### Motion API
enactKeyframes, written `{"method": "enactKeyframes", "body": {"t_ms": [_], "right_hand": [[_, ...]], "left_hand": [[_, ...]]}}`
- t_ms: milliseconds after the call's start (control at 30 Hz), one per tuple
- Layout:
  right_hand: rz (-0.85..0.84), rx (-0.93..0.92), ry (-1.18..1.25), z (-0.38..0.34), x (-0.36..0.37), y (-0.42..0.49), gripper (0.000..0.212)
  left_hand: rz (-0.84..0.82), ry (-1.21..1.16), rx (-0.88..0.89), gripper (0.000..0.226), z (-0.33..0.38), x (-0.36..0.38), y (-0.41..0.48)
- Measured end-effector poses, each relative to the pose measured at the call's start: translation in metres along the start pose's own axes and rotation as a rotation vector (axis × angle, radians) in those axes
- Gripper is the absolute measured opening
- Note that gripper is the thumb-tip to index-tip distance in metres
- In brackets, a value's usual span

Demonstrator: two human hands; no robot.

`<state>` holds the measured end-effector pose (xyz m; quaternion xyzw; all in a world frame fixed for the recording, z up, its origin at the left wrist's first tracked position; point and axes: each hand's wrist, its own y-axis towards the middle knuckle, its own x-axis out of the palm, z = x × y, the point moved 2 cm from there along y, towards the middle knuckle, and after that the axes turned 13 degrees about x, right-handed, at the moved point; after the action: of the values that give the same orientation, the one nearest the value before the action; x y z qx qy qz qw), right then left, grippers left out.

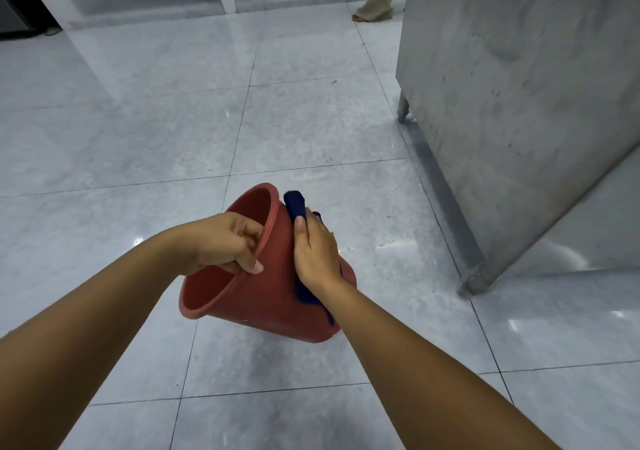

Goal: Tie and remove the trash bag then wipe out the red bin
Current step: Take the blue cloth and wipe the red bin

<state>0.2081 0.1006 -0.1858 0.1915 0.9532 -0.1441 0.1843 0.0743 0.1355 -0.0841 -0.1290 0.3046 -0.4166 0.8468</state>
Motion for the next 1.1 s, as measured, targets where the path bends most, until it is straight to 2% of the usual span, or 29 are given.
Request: {"method": "enactKeyframes", "body": {"t_ms": [67,133,200,267,333,400,600,667,733,833,933,1033,1100], "right_hand": [[0.017,0.086,0.002,0.017,-0.002,-0.004,0.043],[0.052,0.205,-0.001,0.040,-0.005,-0.009,0.041],[0.090,0.337,0.049,0.065,-0.009,-0.016,0.042],[0.104,0.453,0.153,0.084,-0.012,-0.024,0.042],[0.116,0.512,0.201,0.094,-0.014,-0.030,0.044],[0.135,0.529,0.223,0.098,-0.017,-0.035,0.044],[0.151,0.405,0.286,0.068,-0.016,-0.056,0.043],[0.134,0.347,0.314,0.051,-0.011,-0.067,0.042],[0.114,0.308,0.329,0.040,-0.006,-0.081,0.040],[0.077,0.332,0.410,0.029,-0.003,-0.094,0.037],[0.135,0.314,0.477,0.012,-0.011,-0.094,0.038],[0.129,0.217,0.463,-0.012,-0.010,-0.080,0.041],[0.085,0.164,0.422,-0.024,0.001,-0.068,0.045]], "left_hand": [[-0.002,-0.007,-0.002,0.051,-0.005,-0.003,-0.006],[0.027,0.036,-0.005,0.078,-0.009,-0.005,-0.012],[0.036,0.254,-0.003,0.107,-0.010,-0.001,-0.019],[0.057,0.518,0.059,0.115,-0.009,0.013,-0.023],[0.102,0.743,0.151,0.109,-0.006,0.031,-0.024],[0.170,0.925,0.168,0.099,-0.004,0.041,-0.022],[0.334,1.009,0.245,0.094,-0.001,0.062,-0.015],[0.515,0.957,0.220,0.076,-0.002,0.060,-0.009],[0.715,0.952,0.223,0.047,0.002,0.054,-0.002],[0.867,0.971,0.208,0.019,0.008,0.037,0.003],[0.820,0.910,0.169,0.013,0.005,0.020,0.002],[0.620,0.839,0.139,0.033,0.008,0.013,0.000],[0.502,0.807,0.125,0.034,0.010,0.013,-0.002]]}}
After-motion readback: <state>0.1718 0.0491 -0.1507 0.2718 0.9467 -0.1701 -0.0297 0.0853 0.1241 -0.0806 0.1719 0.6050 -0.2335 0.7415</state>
